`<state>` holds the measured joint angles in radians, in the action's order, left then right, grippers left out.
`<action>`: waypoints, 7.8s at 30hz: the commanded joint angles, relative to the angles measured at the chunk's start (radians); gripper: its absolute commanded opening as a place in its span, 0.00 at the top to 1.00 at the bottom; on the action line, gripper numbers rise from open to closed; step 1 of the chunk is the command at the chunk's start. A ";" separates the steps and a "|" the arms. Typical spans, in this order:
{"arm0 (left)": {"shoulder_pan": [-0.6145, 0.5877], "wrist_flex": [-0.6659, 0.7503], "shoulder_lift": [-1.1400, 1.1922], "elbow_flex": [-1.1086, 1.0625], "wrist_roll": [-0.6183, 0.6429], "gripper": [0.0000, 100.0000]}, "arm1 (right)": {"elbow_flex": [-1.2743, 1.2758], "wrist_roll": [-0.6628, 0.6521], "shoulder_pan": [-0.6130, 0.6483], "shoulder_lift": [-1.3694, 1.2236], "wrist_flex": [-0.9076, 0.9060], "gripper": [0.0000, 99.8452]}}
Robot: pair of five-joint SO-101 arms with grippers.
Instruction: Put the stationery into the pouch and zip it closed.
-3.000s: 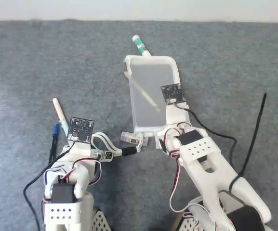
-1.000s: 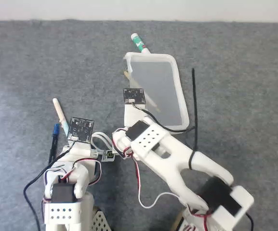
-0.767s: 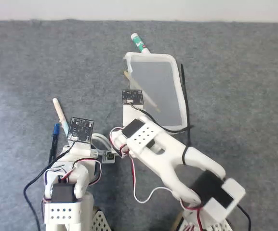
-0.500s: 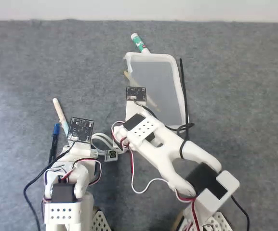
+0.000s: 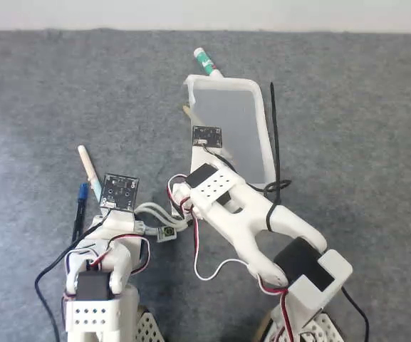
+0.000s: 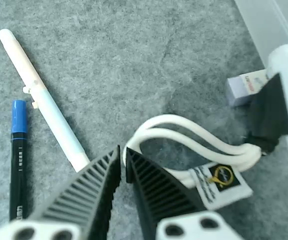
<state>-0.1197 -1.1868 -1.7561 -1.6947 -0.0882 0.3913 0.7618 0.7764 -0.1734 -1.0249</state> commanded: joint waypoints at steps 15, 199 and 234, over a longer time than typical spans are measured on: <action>-0.002 -0.006 -0.011 0.005 -0.005 0.99 | -0.230 -0.379 -0.139 0.004 -0.360 0.99; -0.002 -0.006 -0.011 0.005 -0.005 0.99 | 0.333 -1.025 -0.295 0.611 -0.148 0.99; -0.058 0.325 -0.012 0.236 0.012 0.99 | 0.532 -1.042 -0.289 1.082 0.094 0.99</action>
<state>-0.1872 -0.9551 -1.7561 -1.5489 -0.0867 0.9344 -0.2739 0.4941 0.8608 -0.9743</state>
